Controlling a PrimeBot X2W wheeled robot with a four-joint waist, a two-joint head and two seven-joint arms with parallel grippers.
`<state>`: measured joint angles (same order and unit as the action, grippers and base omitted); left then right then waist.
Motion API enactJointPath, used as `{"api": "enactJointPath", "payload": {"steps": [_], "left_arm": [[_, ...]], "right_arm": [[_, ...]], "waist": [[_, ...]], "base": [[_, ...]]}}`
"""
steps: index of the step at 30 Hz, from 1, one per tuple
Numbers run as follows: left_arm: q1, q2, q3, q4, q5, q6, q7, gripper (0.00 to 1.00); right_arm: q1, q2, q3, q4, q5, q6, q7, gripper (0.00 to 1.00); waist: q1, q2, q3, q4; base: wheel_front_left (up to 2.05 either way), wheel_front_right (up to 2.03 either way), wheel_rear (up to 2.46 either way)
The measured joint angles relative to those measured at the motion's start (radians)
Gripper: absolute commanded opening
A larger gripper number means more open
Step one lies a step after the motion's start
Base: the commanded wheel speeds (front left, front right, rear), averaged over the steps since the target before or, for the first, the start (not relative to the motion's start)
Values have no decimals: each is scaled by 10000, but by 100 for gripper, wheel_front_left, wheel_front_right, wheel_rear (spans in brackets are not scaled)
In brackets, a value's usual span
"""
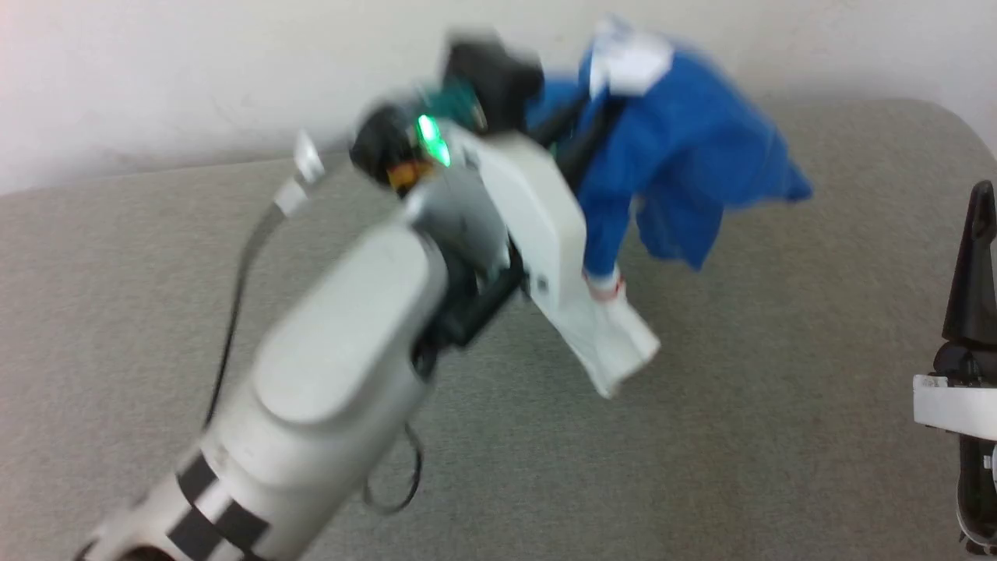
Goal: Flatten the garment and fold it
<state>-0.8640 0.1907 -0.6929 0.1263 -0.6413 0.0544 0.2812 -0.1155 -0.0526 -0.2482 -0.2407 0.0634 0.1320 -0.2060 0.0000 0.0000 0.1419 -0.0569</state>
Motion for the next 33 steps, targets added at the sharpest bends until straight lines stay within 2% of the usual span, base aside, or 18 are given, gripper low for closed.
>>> {"api": "enactJointPath", "payload": {"steps": [3, 7, 12, 13, 14, 19, 23, 27, 30, 33], "left_arm": [[734, 69, -874, 848, 596, -259, -525, 0], [1837, -40, -1653, 2376, 729, -454, -750, 0], [2335, -606, -2013, 3929, 568, -639, -828, 0], [2339, -715, -2019, 4142, 510, -642, -909, 28], [2335, -796, -2027, 4301, 508, -681, -1032, 100], [2261, -1058, -1482, 4343, 31, -746, -2061, 100], [2266, -890, -619, 3319, -290, -541, -3231, 100], [2714, 107, 268, 1797, -251, 150, -4426, 100], [3795, 1131, 899, 681, 69, 890, -5012, 100], [5199, 1664, 1856, -445, -48, 1312, -5317, 100]], "right_arm": [[41, 6, 17, 15, 111, -2, -8, 100], [119, 2, 25, 81, 203, -4, -63, 100], [157, 0, 35, 188, 249, -4, -71, 100], [158, -2, 50, 201, 249, -4, -71, 100], [159, -2, 82, 217, 249, -4, -69, 100], [194, 2, 182, 244, 247, -4, -42, 100], [337, 0, 267, 278, 261, -4, 25, 100], [646, 0, 341, 384, 385, -4, 29, 100], [871, 2, 435, 529, 518, -4, 17, 100], [1030, 4, 587, 696, 617, -4, -10, 100]], "waist": [[0, 0, 96, -259], [0, 0, 208, -510], [0, 0, 265, -550], [0, 0, 255, -515], [0, 0, 242, -473], [0, 0, 92, -224], [0, 0, -131, -45], [-1, 0, -356, 119], [-1, 0, -480, 227], [-1, 0, -513, 300]], "base": [[0, 0, 0], [0, 0, 0], [0, 0, 0], [0, 0, 0], [0, 0, 0], [0, 0, 0], [0, 0, 0], [0, 0, 0], [0, 0, 0], [0, 0, 0]]}}
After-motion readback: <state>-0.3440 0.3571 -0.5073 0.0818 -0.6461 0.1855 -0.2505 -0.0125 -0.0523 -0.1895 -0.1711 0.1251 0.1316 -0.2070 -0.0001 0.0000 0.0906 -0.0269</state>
